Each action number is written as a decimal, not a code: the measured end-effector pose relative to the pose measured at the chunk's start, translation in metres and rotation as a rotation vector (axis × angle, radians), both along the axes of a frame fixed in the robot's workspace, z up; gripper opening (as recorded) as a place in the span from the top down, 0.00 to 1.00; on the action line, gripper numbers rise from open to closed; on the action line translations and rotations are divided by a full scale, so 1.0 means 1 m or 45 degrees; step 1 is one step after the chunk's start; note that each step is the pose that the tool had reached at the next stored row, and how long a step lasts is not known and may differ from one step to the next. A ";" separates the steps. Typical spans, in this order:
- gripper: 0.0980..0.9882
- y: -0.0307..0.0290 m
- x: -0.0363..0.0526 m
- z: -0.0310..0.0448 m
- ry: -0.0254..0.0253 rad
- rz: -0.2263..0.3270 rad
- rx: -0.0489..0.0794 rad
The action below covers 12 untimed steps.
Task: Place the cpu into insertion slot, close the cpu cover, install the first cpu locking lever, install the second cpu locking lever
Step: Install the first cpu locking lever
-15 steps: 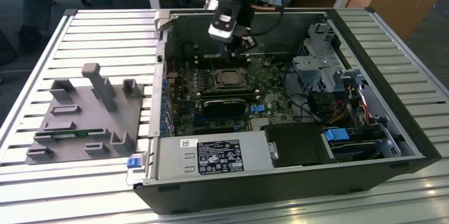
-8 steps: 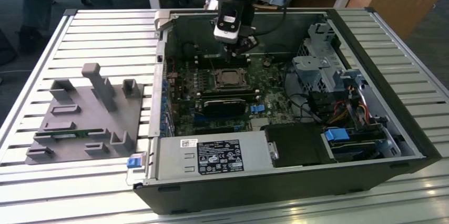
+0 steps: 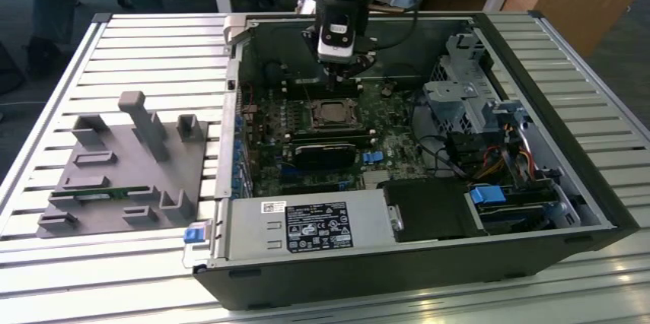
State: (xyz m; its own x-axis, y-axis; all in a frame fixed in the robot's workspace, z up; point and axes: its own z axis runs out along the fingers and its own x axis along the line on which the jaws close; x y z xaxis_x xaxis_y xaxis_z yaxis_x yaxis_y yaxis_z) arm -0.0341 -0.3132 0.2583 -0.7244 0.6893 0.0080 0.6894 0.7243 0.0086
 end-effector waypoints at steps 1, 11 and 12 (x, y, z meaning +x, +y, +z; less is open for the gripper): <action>0.99 0.0000 0.0000 0.0000 0.0000 0.018 0.000; 0.99 0.0000 0.0000 0.0000 0.0000 0.128 0.000; 0.99 0.0000 0.0000 0.0000 0.0000 0.134 0.000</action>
